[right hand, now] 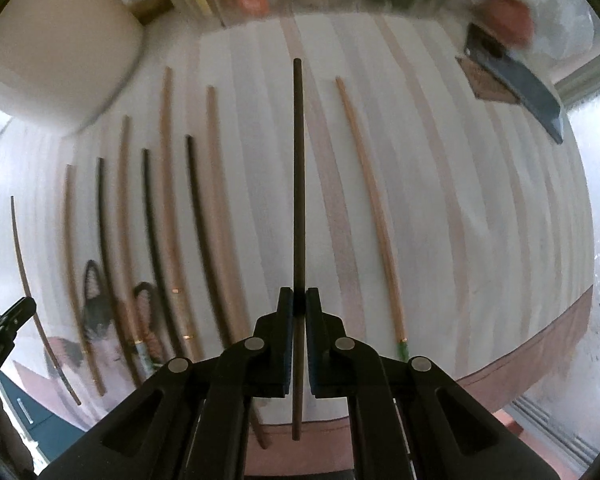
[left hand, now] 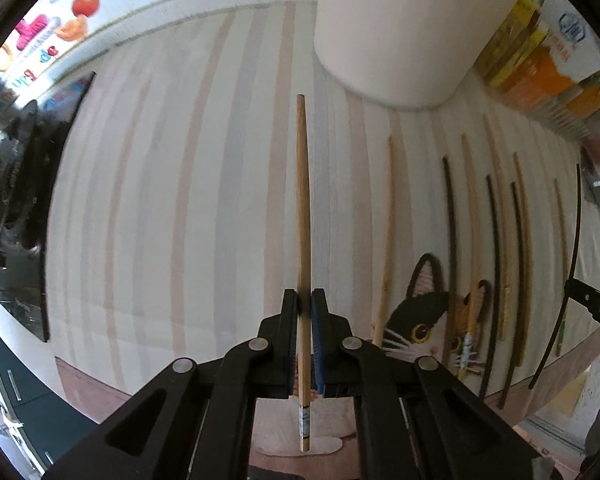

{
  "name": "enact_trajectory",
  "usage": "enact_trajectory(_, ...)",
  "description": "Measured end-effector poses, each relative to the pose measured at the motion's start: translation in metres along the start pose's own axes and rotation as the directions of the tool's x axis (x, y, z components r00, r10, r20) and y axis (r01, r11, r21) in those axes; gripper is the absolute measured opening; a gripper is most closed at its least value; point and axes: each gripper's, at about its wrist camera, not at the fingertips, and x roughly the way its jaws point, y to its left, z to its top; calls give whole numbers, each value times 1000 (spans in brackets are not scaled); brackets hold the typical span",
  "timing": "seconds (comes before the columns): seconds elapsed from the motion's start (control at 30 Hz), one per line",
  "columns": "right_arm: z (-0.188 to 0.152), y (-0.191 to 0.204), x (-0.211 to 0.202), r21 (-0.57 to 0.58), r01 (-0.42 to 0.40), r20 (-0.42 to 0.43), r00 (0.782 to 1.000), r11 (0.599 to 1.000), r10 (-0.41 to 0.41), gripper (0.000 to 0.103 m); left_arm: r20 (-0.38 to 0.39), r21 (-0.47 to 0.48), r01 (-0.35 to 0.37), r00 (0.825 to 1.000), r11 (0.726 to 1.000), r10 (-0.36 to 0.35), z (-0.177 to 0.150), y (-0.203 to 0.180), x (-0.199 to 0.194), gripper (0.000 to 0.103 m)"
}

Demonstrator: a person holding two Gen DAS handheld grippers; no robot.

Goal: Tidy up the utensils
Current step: 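Lift both held chopsticks and lower them tip-first into the cream utensil holder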

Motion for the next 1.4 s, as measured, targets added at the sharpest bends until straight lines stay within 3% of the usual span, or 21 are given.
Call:
enact_trajectory(0.2, -11, 7, -51, -28, -52, 92, 994, 998, 55, 6, 106, -50, 12, 994, 999, -7, -6, 14, -60, 4)
enact_trajectory(0.33, -15, 7, -100, -65, -91, 165, 981, 994, 100, 6, 201, -89, 32, 980, 995, -14, -2, 10, -102, 4)
enact_trajectory(0.5, -4, 21, -166, -125, -153, 275, 944, 980, 183, 6, 348, -114, 78, 937, 990, -34, 7, 16, -167, 4)
enact_trajectory(0.7, 38, 65, -228, -196, -228, 403, 868, 954, 291, 6, 496, -90, 171, 862, 981, -105, 54, 13, -239, 4)
enact_trajectory(0.93, 94, 118, -270, -249, -242, 555, 758, 938, 343, 6, 592, -54, 211, 794, 976, -139, 128, -22, -260, 4)
enact_trajectory(1.03, 117, 135, -280, -261, -228, 630, 696, 938, 345, 6, 607, -42, 212, 782, 976, -143, 152, -31, -255, 4)
enact_trajectory(1.17, 147, 147, -282, -253, -231, 690, 638, 939, 343, 6, 628, -35, 218, 764, 975, -148, 182, -34, -246, 4)
enact_trajectory(1.23, 159, 149, -281, -249, -238, 707, 617, 939, 344, 6, 632, -38, 233, 759, 972, -157, 198, -32, -238, 4)
enact_trajectory(1.4, 183, 154, -268, -250, -246, 727, 592, 936, 349, 6, 624, -55, 266, 762, 962, -175, 220, -29, -215, 4)
